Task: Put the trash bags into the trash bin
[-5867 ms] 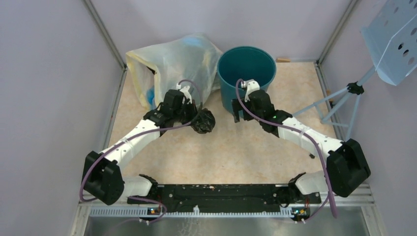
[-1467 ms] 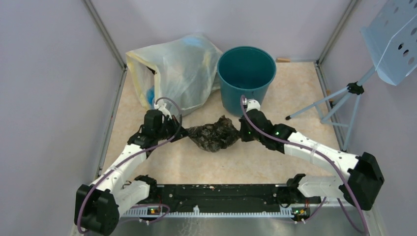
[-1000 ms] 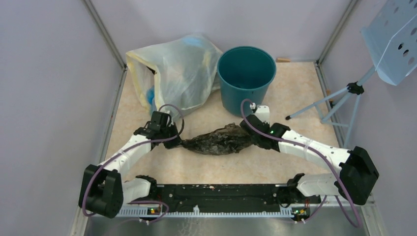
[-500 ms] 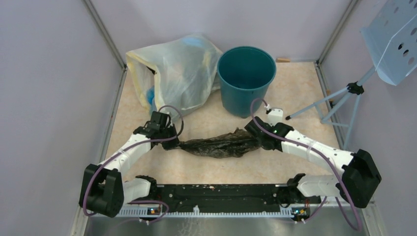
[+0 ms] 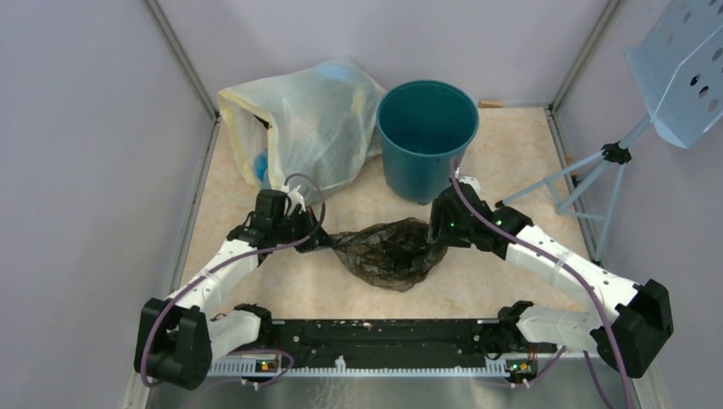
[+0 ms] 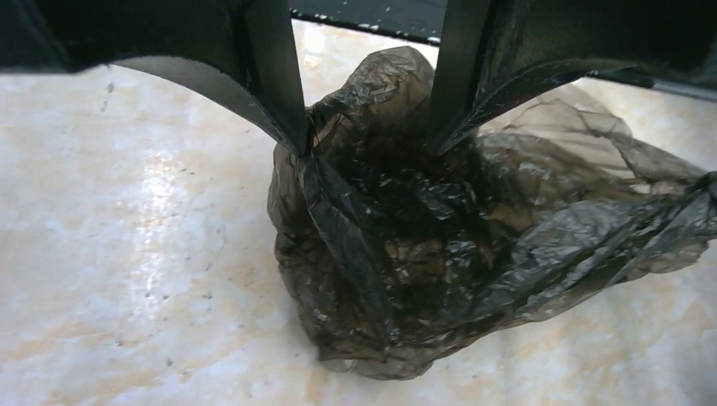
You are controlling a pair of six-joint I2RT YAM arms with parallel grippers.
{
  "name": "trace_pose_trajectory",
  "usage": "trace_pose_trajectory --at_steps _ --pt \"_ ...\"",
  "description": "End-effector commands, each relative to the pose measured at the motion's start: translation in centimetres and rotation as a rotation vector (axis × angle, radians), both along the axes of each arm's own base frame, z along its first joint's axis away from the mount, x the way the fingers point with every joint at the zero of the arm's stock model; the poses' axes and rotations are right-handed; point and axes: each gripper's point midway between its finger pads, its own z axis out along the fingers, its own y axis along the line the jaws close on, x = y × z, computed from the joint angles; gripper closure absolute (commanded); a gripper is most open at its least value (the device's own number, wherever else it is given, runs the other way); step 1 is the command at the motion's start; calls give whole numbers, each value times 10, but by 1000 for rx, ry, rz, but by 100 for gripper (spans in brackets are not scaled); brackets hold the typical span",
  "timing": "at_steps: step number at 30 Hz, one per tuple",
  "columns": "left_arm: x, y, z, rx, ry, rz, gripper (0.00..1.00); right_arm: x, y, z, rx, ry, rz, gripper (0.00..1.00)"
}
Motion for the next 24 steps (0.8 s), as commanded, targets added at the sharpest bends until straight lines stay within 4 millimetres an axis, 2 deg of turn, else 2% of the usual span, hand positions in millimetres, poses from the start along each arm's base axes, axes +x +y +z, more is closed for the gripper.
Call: trace_pose_trajectory --at_steps 1,3,5,8,10,13,15,18,24 --pt "-5 -9 14 -86 -36 -33 100 -5 31 27 151 5 33 45" --pt "-6 -8 15 -82 -40 -27 100 -8 37 29 144 5 65 45" --pt "-7 -6 17 -78 -42 -17 100 -11 34 28 97 12 73 43" --pt "-7 -4 19 -72 -35 3 100 -10 2 27 -42 27 -53 25" --pt "-9 -3 17 -68 -11 17 100 -12 -17 32 -99 44 -155 20" --pt "-11 -3 16 -76 14 41 100 -27 -22 36 -88 109 -227 20" --pt "-11 -3 16 -85 28 61 100 -43 -15 32 -49 172 -255 21" --pt "-10 -4 18 -109 27 82 100 -63 8 24 27 235 -219 26" --pt "-10 -6 21 -139 20 88 100 -61 50 16 132 213 -26 32"
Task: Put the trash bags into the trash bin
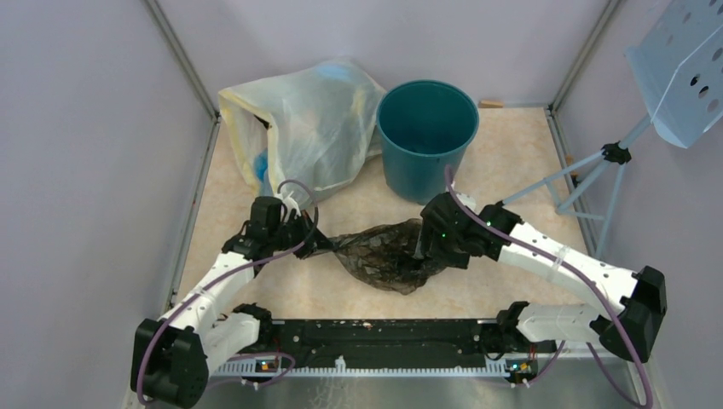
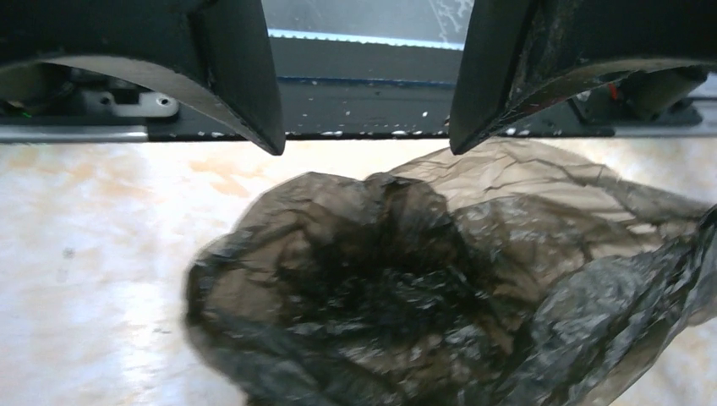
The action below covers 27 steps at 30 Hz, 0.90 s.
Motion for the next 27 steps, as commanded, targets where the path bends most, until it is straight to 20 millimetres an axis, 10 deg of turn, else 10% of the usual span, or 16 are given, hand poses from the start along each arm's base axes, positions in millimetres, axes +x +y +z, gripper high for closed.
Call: trace_pose_trajectory --at_steps 1,12,15,19,27 --pt "6 -1 8 -26 -37 15 100 1 29 -4 108 -13 64 32" --pt "4 1 3 -15 -20 31 100 2 24 -60 31 113 -200 30" --pt "6 2 3 -2 -21 36 100 12 26 -60 13 113 -214 47" --pt "12 10 -2 60 -16 64 100 19 26 -33 -9 88 -191 90" --pt "29 28 -18 200 34 145 100 18 12 36 234 19 -186 100"
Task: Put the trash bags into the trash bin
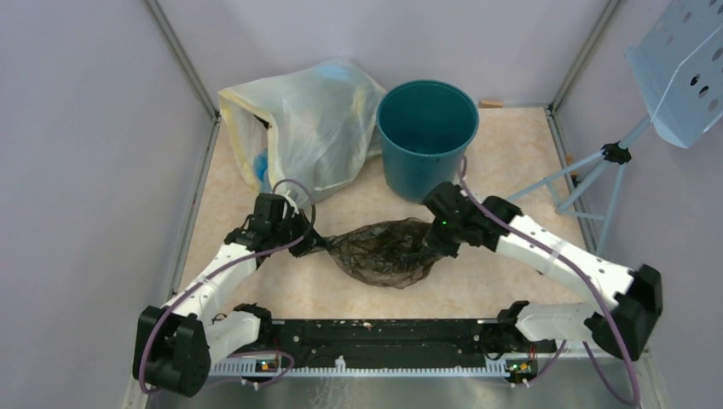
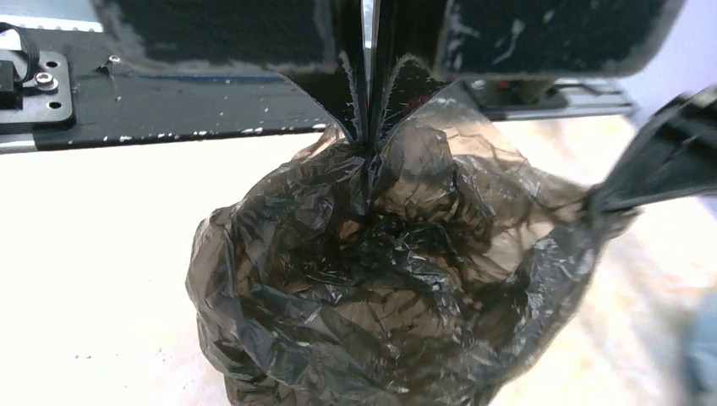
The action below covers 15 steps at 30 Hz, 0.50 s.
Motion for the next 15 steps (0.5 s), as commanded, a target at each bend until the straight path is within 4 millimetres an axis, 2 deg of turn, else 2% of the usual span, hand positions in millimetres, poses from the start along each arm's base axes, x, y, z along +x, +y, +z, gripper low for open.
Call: trace_pose_trajectory --at_steps 1,3,11,12,15 --pt "19 11 1 82 -19 42 99 0 -14 53 169 -80 -36 100" --pt "21 12 -1 92 -12 43 94 6 -14 75 254 -133 -55 100" --pt "21 12 -9 121 6 -5 59 32 4 156 477 -301 -84 100" --pt "20 12 -10 127 7 -16 51 35 4 166 501 -318 -102 100" --pt "15 18 -14 172 20 -38 34 46 -7 190 544 -375 -185 100"
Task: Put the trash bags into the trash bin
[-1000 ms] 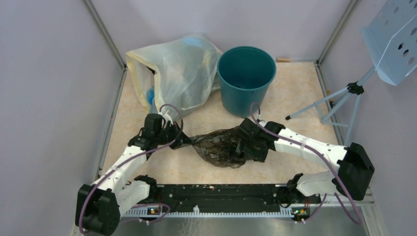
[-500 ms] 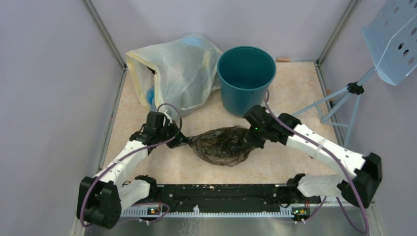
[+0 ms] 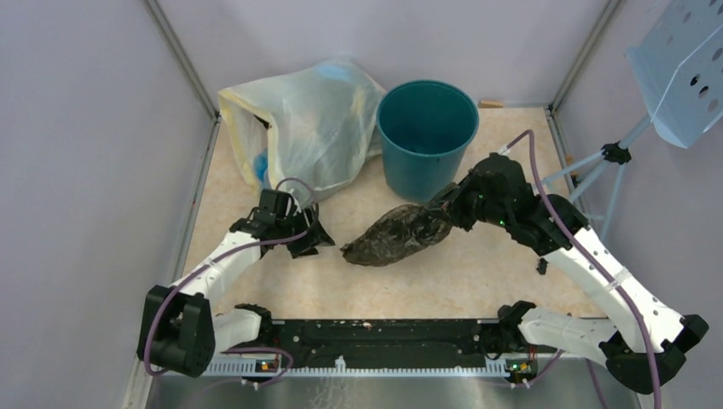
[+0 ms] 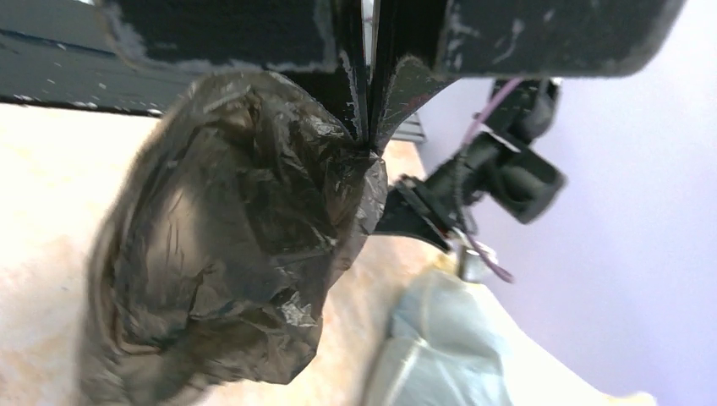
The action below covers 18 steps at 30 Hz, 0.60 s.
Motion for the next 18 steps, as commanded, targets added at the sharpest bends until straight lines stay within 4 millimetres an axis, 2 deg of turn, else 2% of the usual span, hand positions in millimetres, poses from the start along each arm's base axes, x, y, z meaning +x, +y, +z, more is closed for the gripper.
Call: trace_pose_trajectory --at_steps 1,3,5,9,12,15,18 --pt "4 7 9 56 -35 -43 30 22 -8 61 139 -127 -116 100" --pt "6 5 22 52 -78 -70 23 27 -16 69 128 -160 -157 100" --pt "10 -5 50 -6 -183 -126 17 28 -18 65 101 -155 -158 100" --pt "8 -30 135 -181 -512 -257 4 26 -9 42 61 -62 -128 100" --pt "2 -43 187 -243 -739 -322 3 25 -3 34 72 -16 -119 100" --pt "-4 -59 210 -231 -918 -376 5 25 2 29 88 10 -118 100" --pt "-8 -81 214 -182 -1041 -438 9 24 8 25 96 39 -102 100"
